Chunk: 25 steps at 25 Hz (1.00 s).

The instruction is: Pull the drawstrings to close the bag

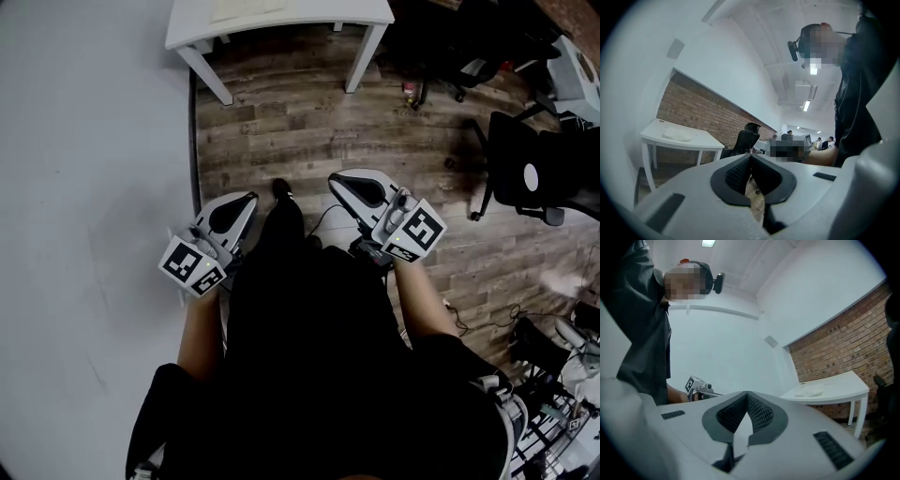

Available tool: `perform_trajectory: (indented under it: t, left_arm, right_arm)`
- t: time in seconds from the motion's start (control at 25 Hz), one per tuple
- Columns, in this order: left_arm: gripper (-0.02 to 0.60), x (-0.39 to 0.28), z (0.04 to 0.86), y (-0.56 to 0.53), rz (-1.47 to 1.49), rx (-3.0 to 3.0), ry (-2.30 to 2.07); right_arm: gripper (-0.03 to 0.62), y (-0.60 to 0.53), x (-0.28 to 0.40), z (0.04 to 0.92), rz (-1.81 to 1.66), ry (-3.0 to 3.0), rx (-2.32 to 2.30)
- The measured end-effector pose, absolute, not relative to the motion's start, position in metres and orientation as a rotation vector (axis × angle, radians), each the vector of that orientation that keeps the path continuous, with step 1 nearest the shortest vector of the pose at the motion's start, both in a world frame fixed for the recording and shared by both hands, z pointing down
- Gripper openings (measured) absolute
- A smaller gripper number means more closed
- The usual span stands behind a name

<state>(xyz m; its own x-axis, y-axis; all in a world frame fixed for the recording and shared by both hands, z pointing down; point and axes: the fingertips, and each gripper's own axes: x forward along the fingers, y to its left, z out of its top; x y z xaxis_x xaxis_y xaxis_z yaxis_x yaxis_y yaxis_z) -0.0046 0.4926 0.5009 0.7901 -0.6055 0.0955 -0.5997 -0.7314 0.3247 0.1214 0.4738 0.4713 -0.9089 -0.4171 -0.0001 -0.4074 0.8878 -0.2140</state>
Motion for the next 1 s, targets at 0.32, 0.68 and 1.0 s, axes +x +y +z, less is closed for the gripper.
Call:
perform_trajectory:
  t: [0.32,0.68,1.0]
  left_arm:
    - [0.017,-0.033,0.524,0.375,-0.109,2.569,-0.902]
    - [0.017,-0.093,0.528,0.242,-0.161,2.514,-0.873]
    - [0.017,-0.109,0.539,0.187,-0.186,2.486,-0.867]
  right_arm:
    - [0.006,0.366,0.089,0.49,-0.404,3.098,-0.665]
    - [0.006,0.236,0.028,0.48,-0.454,3.144,-0.678]
    - [0.006,0.168,0.017,0.491,-0.483,3.162,-0.717]
